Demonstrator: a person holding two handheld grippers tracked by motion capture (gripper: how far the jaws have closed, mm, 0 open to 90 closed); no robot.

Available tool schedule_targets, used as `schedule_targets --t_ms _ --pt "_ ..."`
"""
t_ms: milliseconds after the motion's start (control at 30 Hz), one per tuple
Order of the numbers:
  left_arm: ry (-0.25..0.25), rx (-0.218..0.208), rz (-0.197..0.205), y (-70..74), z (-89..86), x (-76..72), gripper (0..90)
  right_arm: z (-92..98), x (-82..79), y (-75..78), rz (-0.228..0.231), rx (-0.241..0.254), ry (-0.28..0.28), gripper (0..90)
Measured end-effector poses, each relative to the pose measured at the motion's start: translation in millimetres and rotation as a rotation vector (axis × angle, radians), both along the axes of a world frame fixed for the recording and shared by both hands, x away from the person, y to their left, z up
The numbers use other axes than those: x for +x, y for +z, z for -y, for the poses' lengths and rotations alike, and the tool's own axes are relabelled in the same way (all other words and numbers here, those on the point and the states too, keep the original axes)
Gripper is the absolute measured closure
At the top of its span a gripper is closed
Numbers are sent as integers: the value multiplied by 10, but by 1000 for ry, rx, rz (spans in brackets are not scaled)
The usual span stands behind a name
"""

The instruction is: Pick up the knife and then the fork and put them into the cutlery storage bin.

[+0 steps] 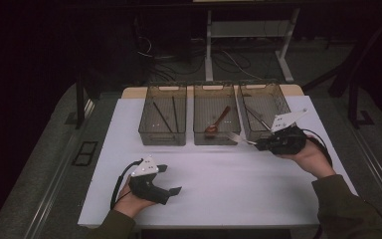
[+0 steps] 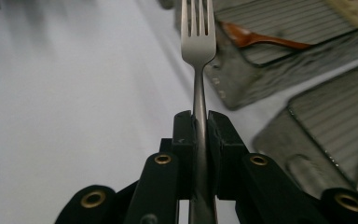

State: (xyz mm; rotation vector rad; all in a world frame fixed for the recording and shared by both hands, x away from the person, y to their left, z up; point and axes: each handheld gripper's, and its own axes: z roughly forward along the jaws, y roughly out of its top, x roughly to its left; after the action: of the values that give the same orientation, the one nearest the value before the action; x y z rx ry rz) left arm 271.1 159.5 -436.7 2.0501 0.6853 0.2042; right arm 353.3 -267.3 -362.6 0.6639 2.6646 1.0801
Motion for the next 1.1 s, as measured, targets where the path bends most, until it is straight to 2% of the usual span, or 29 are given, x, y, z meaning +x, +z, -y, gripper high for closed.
schedule_targets --t_ms 133,267,600,800,1100 --pt "16 4 2 -4 3 11 4 110 95 64 2 22 -54 812" --pt "28 19 1 -6 0 21 0 216 211 133 11 34 -103 812" --pt "6 27 6 -26 16 20 0 411 485 234 12 44 -229 812" --pt "1 24 12 -22 32 14 0 507 651 233 -5 53 -316 812" --pt "1 14 11 -20 35 13 0 544 925 155 -61 40 -403 811"
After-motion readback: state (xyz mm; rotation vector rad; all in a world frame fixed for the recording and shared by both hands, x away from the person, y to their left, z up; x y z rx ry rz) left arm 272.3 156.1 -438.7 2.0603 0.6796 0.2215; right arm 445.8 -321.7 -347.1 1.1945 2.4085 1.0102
